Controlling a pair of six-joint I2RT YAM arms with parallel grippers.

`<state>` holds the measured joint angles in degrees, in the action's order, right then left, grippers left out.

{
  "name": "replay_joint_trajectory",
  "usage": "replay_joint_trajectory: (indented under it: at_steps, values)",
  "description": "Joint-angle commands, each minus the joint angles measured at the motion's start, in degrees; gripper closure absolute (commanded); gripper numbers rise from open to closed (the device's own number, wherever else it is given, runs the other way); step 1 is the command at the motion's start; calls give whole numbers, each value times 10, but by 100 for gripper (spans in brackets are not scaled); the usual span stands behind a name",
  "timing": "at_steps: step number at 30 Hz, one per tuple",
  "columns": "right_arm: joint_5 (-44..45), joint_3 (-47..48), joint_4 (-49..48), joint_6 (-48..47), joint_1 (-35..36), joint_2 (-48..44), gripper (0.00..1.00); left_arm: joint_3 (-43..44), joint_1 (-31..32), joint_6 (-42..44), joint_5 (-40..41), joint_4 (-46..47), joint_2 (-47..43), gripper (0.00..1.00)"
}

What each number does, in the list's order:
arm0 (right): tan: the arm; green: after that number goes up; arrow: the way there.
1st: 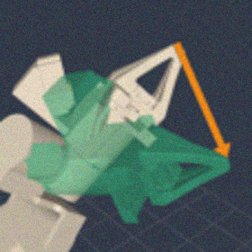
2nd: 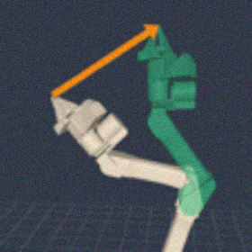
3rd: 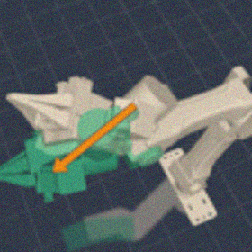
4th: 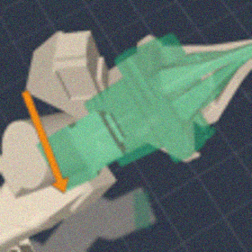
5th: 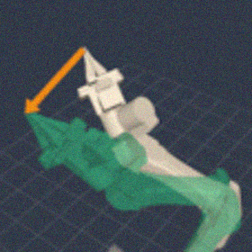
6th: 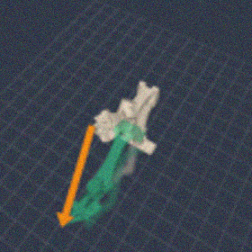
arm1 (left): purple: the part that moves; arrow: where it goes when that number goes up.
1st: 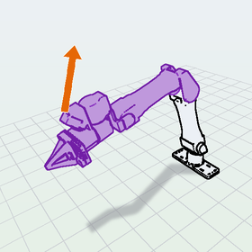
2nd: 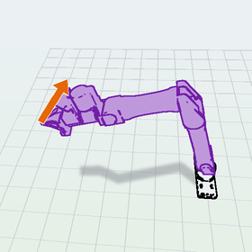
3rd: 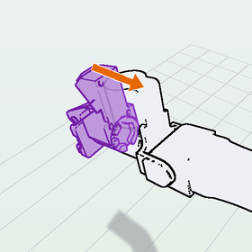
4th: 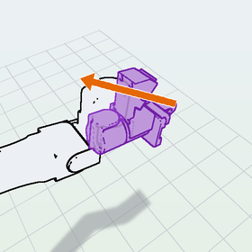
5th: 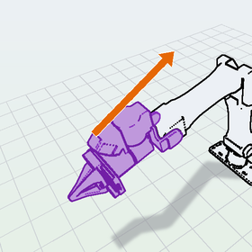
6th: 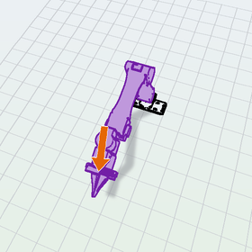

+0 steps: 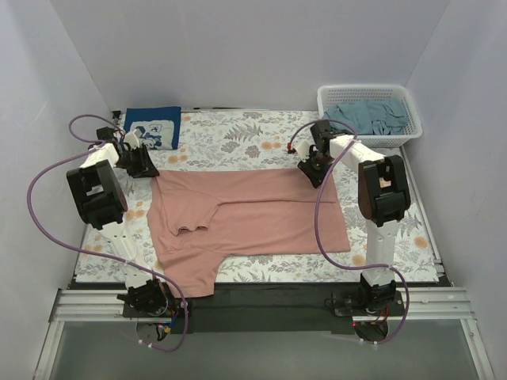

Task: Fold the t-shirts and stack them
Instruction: Fold the tshirt

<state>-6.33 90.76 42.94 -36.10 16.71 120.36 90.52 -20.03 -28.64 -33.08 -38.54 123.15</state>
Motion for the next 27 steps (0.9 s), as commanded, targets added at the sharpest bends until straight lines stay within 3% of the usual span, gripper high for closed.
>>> replay_joint_trajectory:
  at_steps: [1,18,21,25,27]
  values:
    - [-6,-17,-21,-5,5,1,65,38,-2,-5,-14,10,-19,69]
    - [15,-11,-19,-15,4,3,65,63,5,-17,-11,-7,29,69]
    - [16,-11,-18,-16,4,6,65,64,5,-19,-14,-7,31,73]
    - [35,-15,-20,-22,4,8,65,50,3,-25,12,11,7,100]
    - [46,-21,-19,-27,3,8,65,13,-8,-40,34,59,-21,100]
